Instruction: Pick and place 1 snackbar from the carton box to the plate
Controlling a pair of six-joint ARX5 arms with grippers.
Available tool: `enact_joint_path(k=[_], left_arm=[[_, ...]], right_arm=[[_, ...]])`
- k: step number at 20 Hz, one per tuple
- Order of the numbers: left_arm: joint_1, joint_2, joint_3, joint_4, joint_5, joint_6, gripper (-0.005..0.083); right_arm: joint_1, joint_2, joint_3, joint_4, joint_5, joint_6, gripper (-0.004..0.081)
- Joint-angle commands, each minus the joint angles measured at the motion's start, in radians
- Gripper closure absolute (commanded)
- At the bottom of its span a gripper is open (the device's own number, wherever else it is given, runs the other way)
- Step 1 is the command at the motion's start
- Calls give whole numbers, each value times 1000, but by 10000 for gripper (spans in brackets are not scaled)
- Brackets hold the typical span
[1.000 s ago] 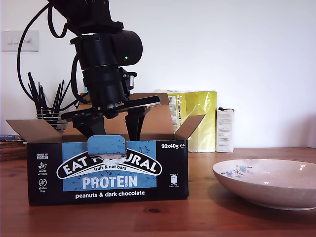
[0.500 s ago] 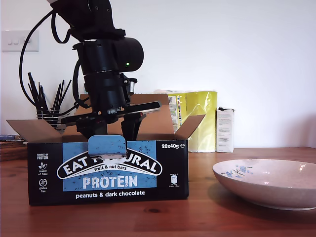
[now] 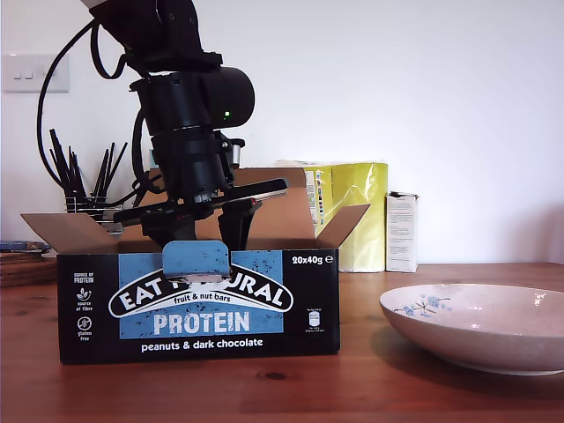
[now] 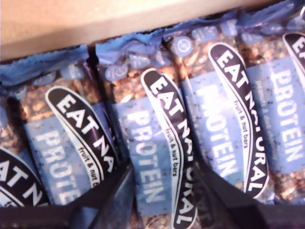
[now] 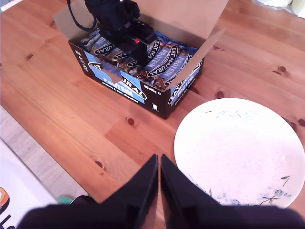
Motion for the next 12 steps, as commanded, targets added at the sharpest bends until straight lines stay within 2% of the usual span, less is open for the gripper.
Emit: enact_joint_path(k=[1,5,12], left_arm=[[-5,41,27,-10,8,13,617],[-5,40,73,-69,7,31,617],[-5,-6,75,-108,5,58,617]], right_arm=[[4,-1,9,6,-3,-7,783],[4,-1,9,6,-3,-7,783],[4,-1,9,10,-3,-7,783]])
